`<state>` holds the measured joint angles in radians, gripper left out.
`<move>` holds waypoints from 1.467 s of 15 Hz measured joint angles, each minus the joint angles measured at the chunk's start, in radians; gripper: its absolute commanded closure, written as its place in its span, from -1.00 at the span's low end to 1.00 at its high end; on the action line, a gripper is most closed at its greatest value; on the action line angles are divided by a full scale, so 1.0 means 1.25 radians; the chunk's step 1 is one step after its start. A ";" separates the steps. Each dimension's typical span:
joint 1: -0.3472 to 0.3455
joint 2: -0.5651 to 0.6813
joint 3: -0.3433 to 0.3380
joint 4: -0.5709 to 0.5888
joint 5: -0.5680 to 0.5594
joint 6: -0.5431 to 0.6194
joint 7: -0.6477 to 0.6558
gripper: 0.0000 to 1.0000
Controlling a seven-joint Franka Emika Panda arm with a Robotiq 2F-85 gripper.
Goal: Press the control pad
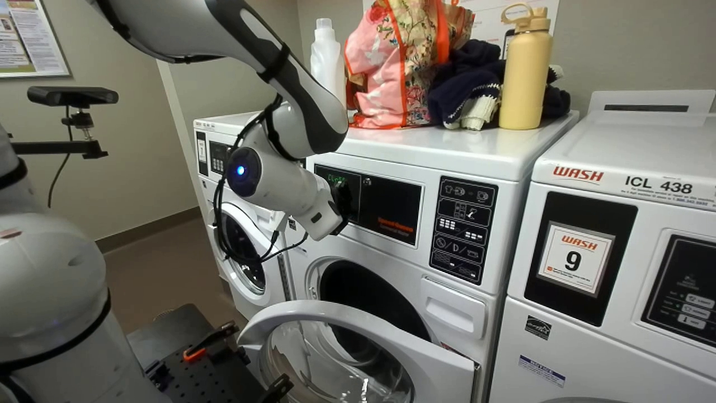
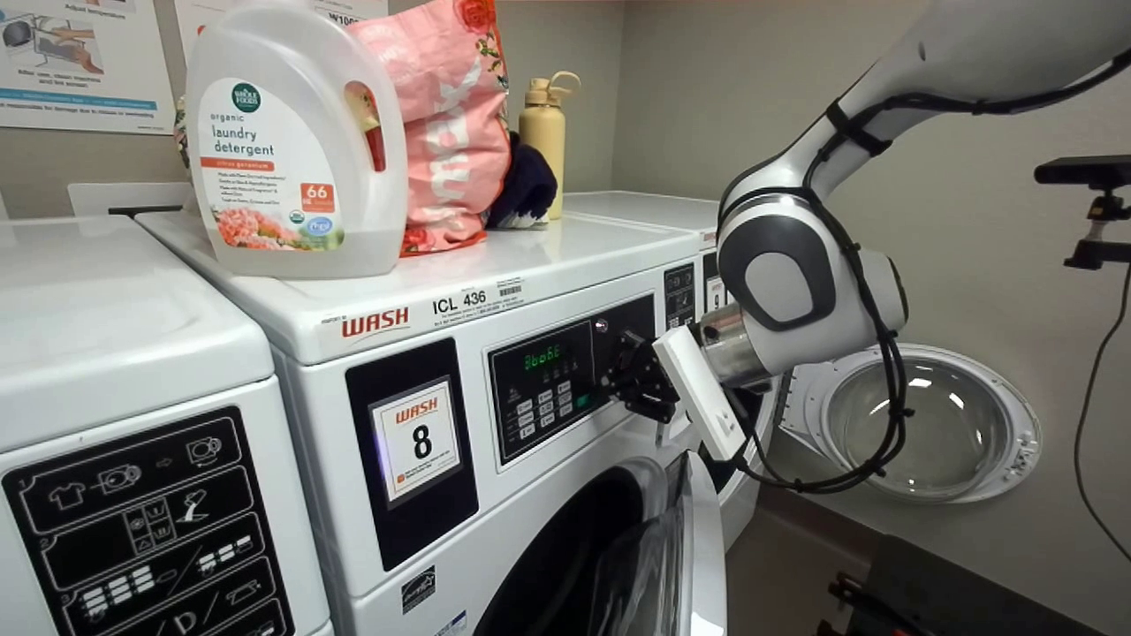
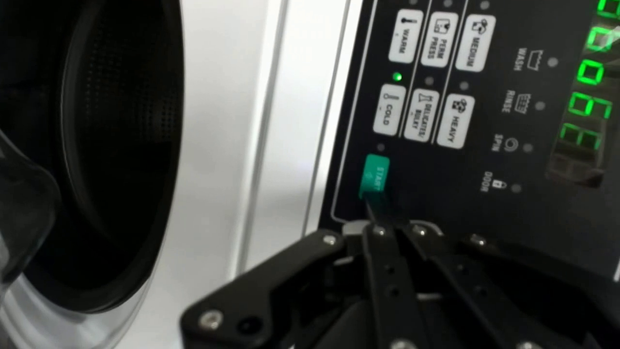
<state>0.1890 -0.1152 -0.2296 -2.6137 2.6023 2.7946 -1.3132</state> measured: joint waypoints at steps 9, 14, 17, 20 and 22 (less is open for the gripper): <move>0.002 -0.064 0.079 -0.033 0.000 0.031 0.002 1.00; -0.025 -0.097 0.117 -0.042 0.000 0.062 0.002 1.00; -0.047 -0.093 0.136 -0.043 0.000 0.062 0.002 1.00; -0.063 -0.082 0.150 -0.043 0.000 0.061 0.002 1.00; -0.073 -0.071 0.156 -0.042 0.000 0.059 0.002 1.00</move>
<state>0.0983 -0.2045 -0.0346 -2.6656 2.6023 2.8689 -1.3106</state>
